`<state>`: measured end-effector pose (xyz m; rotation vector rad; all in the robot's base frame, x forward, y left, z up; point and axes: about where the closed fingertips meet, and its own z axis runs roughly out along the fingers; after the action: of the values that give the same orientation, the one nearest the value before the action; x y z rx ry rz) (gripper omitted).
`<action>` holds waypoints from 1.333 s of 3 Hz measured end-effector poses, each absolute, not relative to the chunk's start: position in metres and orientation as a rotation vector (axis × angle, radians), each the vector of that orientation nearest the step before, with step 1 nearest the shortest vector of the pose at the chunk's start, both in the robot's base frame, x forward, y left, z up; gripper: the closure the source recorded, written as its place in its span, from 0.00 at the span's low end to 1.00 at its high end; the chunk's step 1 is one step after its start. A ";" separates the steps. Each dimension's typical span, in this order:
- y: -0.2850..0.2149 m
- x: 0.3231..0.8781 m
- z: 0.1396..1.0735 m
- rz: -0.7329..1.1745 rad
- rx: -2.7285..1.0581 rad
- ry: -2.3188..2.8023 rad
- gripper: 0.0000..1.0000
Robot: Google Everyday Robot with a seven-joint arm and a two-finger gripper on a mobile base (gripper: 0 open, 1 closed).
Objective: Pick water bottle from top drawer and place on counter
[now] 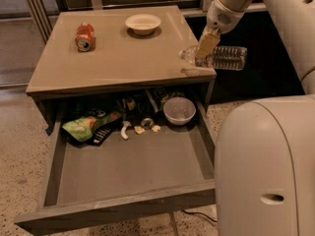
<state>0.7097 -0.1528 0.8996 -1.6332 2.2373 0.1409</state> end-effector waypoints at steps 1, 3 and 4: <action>-0.117 0.721 0.889 0.177 -1.688 2.185 1.00; -0.077 0.726 0.876 0.199 -1.786 2.121 1.00; -0.064 0.725 0.871 0.203 -1.827 2.092 1.00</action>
Offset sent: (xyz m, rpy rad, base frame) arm 0.0109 0.0798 -0.0170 0.0105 0.0230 0.1488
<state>0.7246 -0.0643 0.8711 -1.8273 2.0924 0.2028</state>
